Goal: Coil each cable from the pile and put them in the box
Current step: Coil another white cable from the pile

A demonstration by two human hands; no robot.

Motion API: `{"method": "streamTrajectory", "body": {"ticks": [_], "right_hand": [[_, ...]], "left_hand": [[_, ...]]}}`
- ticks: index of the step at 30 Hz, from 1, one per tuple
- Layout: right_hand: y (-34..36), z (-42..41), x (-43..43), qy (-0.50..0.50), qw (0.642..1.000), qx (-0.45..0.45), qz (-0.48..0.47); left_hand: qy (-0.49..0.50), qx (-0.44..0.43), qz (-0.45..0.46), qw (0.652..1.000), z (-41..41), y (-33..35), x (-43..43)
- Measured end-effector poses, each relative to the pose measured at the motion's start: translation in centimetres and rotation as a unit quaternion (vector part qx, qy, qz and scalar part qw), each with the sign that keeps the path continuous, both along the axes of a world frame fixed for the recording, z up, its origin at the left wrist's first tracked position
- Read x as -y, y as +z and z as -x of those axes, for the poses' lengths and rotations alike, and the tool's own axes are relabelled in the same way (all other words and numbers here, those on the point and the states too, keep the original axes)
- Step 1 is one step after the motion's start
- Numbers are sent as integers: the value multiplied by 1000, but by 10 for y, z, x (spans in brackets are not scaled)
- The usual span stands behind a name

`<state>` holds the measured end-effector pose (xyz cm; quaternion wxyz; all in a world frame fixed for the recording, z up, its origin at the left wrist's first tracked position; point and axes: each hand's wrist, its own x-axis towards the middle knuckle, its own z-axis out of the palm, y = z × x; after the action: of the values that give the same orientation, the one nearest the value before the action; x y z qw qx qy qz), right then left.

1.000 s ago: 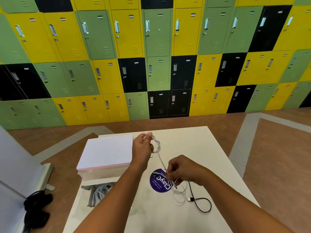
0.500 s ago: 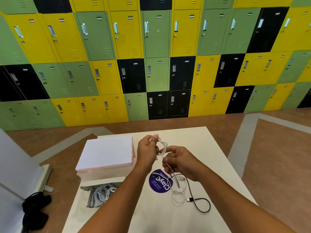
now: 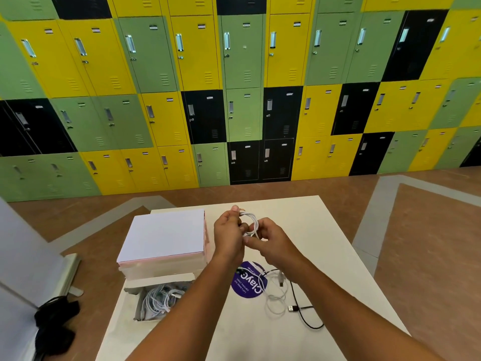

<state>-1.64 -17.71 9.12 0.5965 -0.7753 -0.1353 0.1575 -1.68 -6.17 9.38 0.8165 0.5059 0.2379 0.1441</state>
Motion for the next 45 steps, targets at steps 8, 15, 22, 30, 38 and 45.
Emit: {"method": "streamTrajectory", "body": {"ticks": [8,15,22,30,38,45], "right_hand": [[1,-4,1,-49,996,-30,-73],[10,-19,19,-40,998,-47,-2],[13,-27,29,12,991,-68,114],[22,-35,34,14,992,-99,83],[35,-37,40,36,994,-89,53],[26,-36,38,31,997,-60,27]], "left_hand": [[-20,0,-1,1000,3,4,0],[-121,-36,-181,975,5,3,-17],[-289,4,-486,825,9,-5,-32],[-308,-11,-536,786,17,-8,-25],[-307,24,-410,859,17,-10,-27],[-285,37,-339,896,19,-3,-27]]}}
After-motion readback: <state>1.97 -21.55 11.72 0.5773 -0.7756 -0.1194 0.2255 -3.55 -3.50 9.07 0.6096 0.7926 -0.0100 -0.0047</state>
